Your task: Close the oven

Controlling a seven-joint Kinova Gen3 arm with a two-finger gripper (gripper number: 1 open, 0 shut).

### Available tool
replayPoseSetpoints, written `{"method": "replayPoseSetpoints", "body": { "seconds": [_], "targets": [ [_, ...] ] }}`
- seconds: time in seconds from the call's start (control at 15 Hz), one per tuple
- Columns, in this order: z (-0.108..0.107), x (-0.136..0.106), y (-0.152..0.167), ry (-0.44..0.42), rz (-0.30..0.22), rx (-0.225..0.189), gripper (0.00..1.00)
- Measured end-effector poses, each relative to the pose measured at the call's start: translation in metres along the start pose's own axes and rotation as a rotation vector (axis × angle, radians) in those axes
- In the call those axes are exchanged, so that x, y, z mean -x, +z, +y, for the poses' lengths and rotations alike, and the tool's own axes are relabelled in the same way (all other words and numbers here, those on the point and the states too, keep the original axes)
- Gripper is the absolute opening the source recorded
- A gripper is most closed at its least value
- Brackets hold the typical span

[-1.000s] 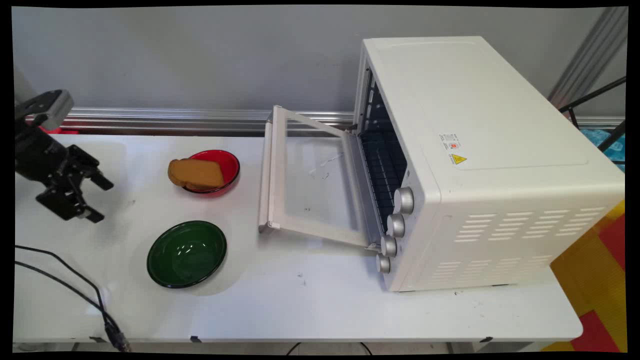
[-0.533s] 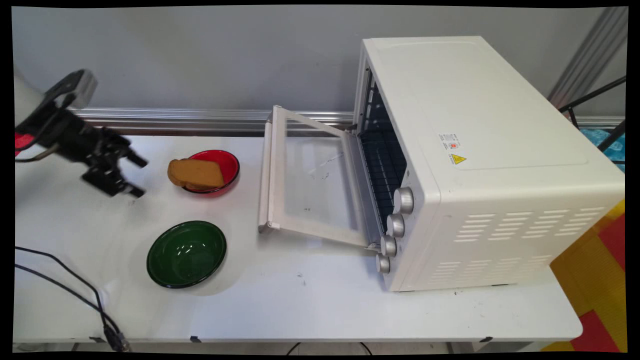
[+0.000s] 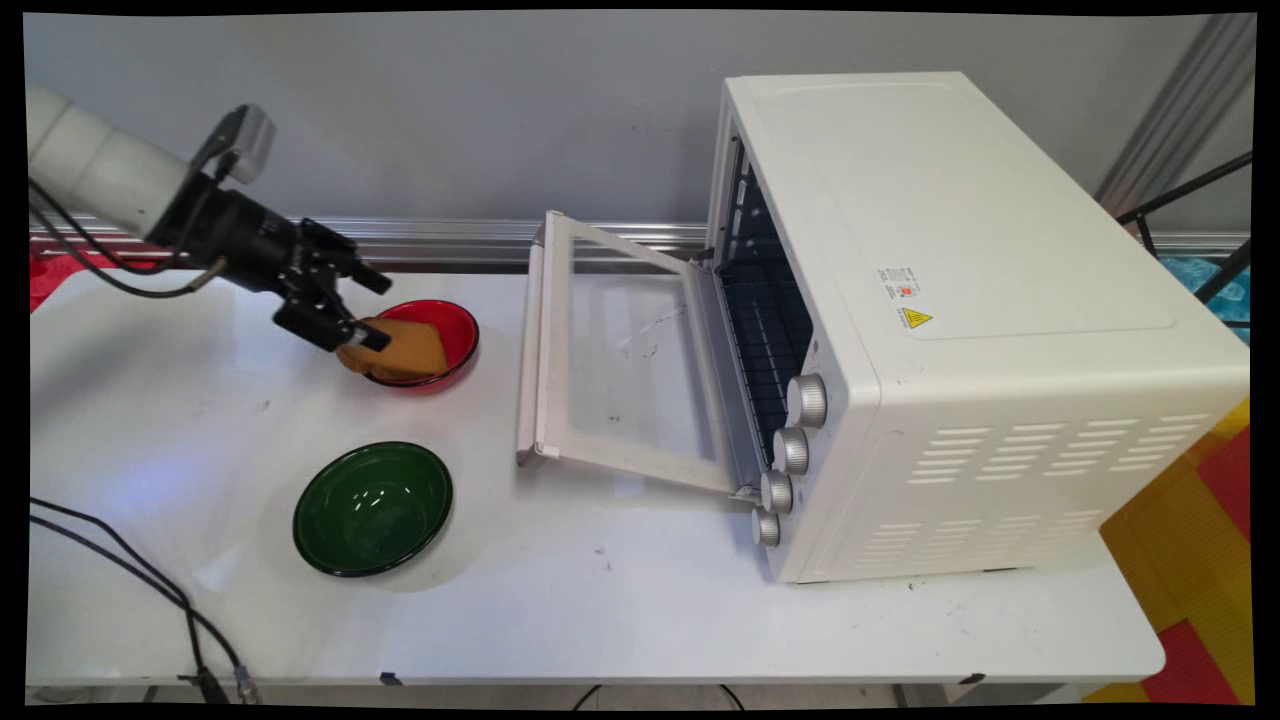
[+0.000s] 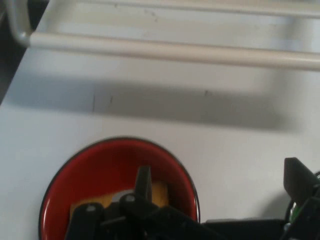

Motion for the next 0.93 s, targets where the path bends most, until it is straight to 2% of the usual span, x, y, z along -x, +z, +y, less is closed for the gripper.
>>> {"method": "replayPoseSetpoints", "body": {
  "seconds": [0.27, 0.33, 0.93],
  "targets": [
    [-0.008, -0.006, 0.019, 0.059, 0.035, 0.037, 1.0],
    [-0.01, -0.007, 0.023, 0.069, 0.042, 0.049, 0.0],
    [-0.023, -0.005, 0.049, 0.098, 0.052, 0.099, 0.0]
  ]
}}
